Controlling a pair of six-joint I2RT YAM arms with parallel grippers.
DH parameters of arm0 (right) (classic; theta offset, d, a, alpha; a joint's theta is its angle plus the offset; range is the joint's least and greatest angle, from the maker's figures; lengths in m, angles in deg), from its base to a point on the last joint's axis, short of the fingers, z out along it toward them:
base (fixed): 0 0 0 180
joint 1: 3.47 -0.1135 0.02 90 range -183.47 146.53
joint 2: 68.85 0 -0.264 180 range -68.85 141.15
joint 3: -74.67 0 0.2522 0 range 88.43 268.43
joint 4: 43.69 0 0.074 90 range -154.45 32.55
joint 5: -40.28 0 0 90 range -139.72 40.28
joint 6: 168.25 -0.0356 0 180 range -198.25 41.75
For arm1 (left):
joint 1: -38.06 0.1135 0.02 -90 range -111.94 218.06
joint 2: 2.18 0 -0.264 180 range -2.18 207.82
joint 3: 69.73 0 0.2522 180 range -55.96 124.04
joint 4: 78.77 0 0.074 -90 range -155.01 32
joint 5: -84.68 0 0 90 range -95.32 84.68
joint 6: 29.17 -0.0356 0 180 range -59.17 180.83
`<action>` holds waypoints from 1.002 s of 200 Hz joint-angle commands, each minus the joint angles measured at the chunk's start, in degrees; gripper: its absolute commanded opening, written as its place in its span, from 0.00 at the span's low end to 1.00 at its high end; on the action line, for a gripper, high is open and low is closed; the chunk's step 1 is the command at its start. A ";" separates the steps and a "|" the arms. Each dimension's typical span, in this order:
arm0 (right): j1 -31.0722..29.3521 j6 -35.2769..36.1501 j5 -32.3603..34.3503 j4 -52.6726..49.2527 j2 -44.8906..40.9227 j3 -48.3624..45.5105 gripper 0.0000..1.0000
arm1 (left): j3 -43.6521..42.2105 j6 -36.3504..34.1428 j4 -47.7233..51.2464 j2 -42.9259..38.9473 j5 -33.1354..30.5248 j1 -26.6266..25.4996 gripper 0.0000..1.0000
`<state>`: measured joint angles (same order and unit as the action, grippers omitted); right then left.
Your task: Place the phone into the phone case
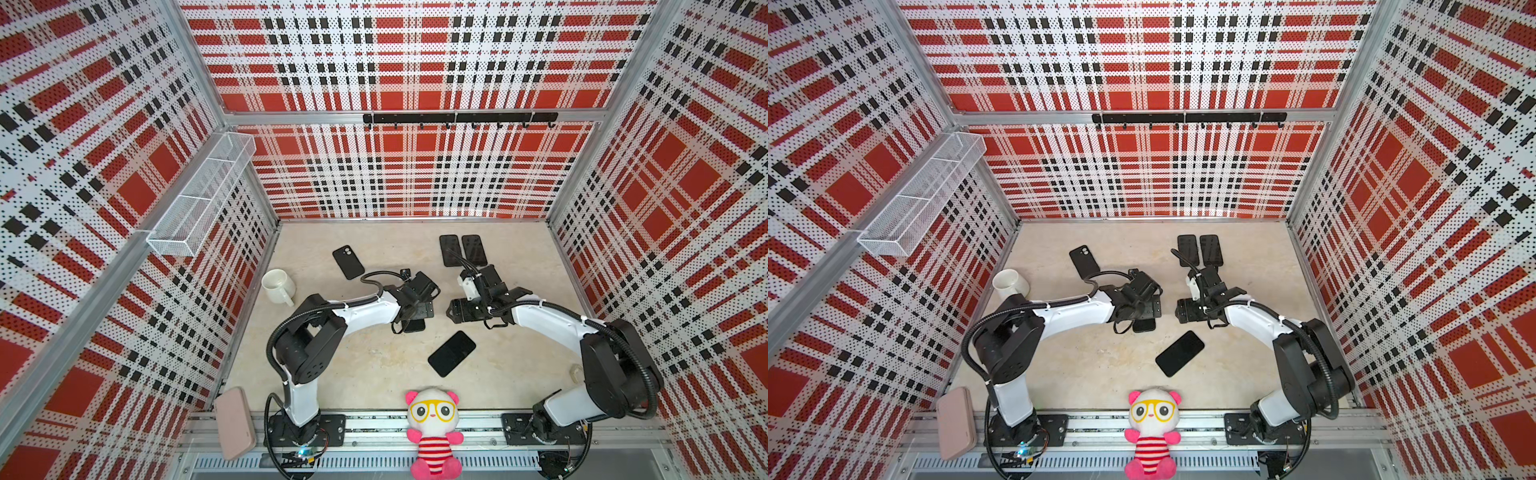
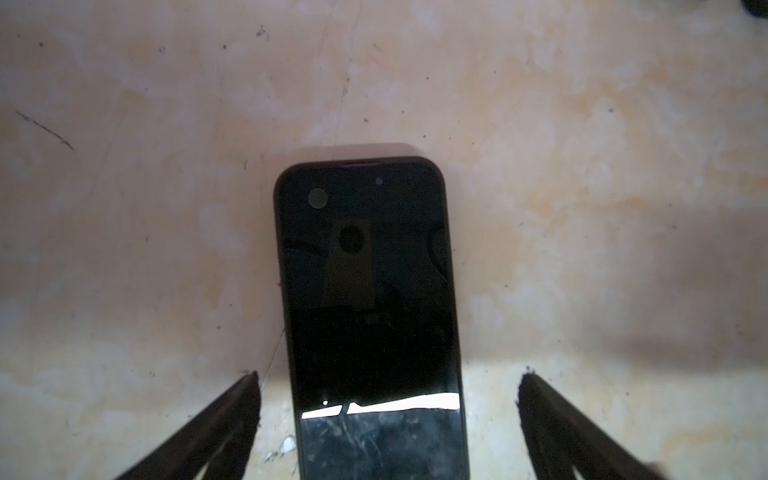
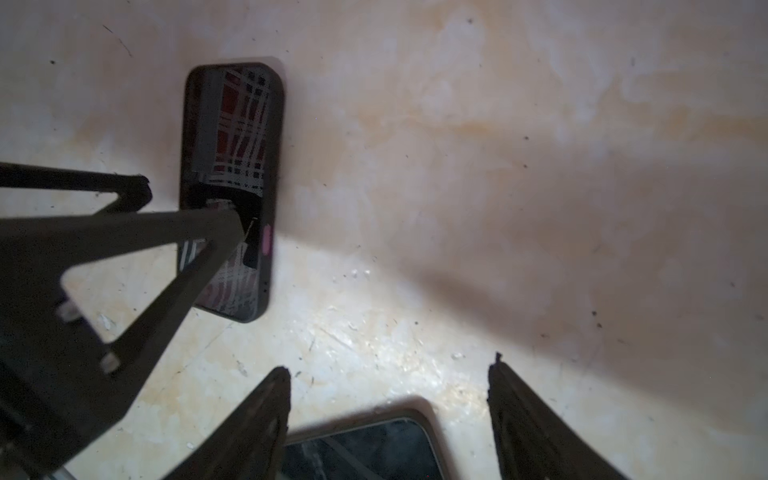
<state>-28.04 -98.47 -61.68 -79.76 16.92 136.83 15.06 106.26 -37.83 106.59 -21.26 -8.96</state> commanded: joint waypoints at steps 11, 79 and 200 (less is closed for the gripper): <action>2.49 2.43 -1.33 2.30 -2.50 -1.94 0.79 | 3.22 2.33 7.75 3.23 -3.52 -1.13 0.98; 4.43 4.01 -3.24 4.09 -1.87 -3.34 0.79 | 3.68 5.21 7.80 5.86 -2.97 -1.67 0.98; 4.63 3.89 -1.36 2.88 -3.95 -3.54 0.79 | 11.93 0.37 7.56 9.67 -1.90 0.03 0.73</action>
<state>-24.22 -95.20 -63.91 -76.87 15.35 133.60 22.99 109.27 -29.59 114.40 -23.58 -9.95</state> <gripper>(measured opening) 0.788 0.765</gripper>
